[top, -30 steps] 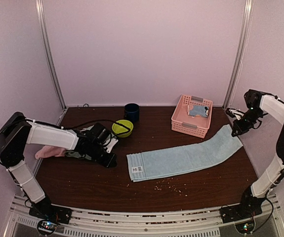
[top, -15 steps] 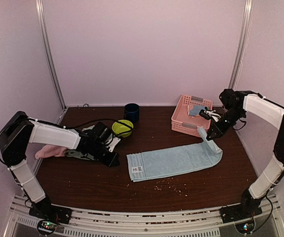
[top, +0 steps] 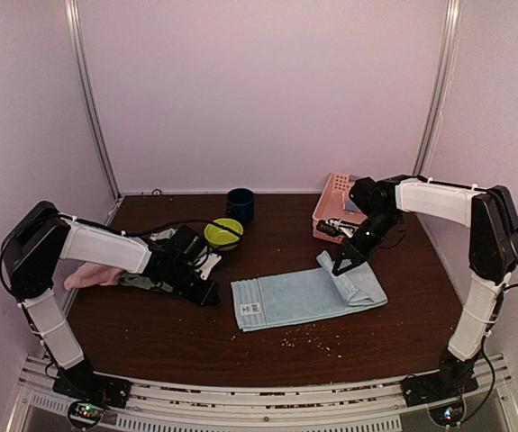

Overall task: Roll the towels
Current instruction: Fold the towel at the center of the board.

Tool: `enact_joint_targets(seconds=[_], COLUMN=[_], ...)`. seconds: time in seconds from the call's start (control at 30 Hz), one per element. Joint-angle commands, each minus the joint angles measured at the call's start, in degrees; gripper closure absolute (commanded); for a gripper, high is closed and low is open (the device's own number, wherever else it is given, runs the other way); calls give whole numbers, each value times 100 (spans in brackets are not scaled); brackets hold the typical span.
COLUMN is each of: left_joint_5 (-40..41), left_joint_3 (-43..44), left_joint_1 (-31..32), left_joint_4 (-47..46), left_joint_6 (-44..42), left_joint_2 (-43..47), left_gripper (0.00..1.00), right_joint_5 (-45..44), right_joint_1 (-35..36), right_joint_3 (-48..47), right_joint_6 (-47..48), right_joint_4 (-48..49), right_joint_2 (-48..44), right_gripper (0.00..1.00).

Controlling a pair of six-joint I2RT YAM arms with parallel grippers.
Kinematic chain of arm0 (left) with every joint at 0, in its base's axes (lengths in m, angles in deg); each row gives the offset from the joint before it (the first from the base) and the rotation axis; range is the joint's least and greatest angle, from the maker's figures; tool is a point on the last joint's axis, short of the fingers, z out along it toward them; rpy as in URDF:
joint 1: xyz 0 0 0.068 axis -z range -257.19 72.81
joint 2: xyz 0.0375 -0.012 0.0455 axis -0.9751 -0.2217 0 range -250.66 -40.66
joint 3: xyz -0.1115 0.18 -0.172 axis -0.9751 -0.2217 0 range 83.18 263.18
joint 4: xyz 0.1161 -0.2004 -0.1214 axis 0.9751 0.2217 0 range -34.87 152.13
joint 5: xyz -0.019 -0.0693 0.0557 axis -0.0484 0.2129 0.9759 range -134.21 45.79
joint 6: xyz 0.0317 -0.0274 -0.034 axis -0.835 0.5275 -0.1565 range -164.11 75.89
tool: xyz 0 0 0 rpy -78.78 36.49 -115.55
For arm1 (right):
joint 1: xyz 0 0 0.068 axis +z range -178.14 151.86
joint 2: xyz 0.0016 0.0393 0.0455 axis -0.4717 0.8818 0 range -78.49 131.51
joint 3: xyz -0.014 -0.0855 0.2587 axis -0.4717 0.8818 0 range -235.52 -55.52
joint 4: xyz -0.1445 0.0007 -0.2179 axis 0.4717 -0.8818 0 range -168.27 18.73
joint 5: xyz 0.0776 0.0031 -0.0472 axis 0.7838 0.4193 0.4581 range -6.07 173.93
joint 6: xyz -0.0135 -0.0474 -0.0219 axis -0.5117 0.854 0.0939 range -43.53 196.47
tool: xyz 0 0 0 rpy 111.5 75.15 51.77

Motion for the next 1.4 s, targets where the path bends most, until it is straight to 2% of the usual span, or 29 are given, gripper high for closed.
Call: enact_joint_targets(seconds=[0.0, 0.1, 0.47, 1.37], left_joint_5=[-142, -237, -287, -1007], left_joint_3=[-4, -35, -123, -588], left_joint_1=[66, 74, 115, 162], left_joint_4=[-216, -216, -276, -1423], left_joint_6=[112, 158, 209, 722], left_joint_2=[-65, -32, 67, -70], left_gripper=[100, 100, 100, 100], right_joint_5=[254, 326, 607, 748], right_joint_1=[248, 481, 1323, 2072], right_joint_3=[-257, -375, -936, -1845], right_joint_6=[-852, -1152, -1666, -2635], right_joint_4=[880, 1111, 951, 1382], right_joint_2=[27, 143, 809, 1615], right_gripper=[100, 100, 100, 100])
